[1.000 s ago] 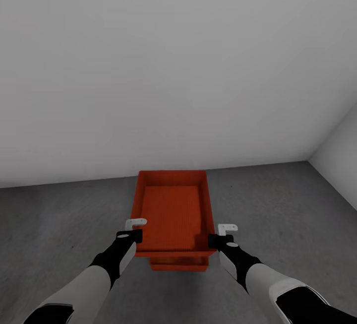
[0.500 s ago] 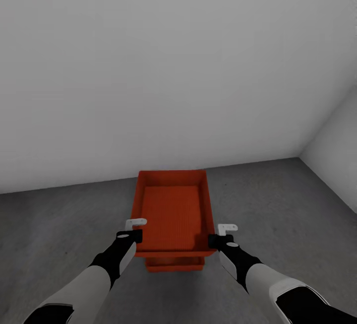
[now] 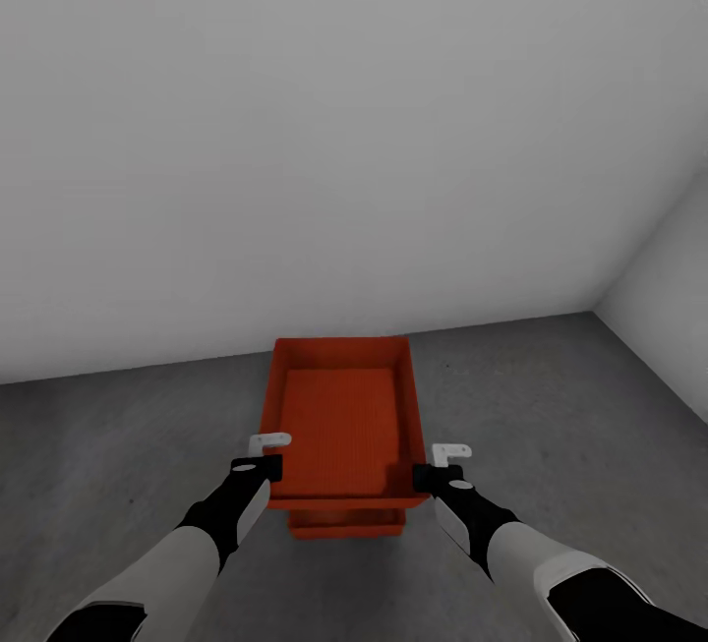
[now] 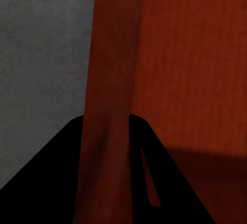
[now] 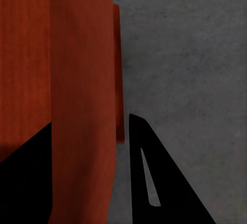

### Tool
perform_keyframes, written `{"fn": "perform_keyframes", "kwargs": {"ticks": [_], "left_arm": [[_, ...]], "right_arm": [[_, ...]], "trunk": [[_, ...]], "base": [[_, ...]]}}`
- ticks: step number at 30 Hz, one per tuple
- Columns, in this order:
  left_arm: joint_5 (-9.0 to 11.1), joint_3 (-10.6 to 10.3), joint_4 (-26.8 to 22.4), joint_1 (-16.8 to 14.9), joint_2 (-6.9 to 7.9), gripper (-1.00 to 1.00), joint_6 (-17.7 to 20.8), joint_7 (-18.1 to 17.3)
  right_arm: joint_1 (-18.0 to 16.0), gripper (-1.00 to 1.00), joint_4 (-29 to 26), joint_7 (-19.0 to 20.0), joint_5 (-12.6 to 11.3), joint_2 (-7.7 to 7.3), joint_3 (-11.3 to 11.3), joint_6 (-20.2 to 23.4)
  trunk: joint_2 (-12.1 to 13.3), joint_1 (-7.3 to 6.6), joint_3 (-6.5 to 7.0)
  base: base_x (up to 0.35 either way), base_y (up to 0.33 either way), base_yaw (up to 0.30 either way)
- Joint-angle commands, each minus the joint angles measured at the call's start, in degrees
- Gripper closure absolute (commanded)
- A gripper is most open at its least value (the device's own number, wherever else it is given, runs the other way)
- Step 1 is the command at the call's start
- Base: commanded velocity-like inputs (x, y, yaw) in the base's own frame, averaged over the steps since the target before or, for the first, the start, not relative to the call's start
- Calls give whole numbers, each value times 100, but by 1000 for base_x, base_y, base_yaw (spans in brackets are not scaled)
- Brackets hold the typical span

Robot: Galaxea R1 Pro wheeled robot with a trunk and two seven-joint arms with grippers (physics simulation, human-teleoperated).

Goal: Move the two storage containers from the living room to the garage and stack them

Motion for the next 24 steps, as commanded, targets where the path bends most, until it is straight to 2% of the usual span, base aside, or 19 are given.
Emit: {"fn": "perform_keyframes", "kwargs": {"ticks": [1,24], "left_arm": [[-88,106,-21,-4,1,100,49,286],[-87,106,-21,-4,-4,100,49,295]], "right_arm": [[-3,100,4,-159,-26,-121,-145,-24],[-3,100,4,-162,-23,-121,-145,-30]], "trunk": [[-7,2,-7],[-7,2,-7]], "base": [[0,0,0],[-27,0,0]]}}
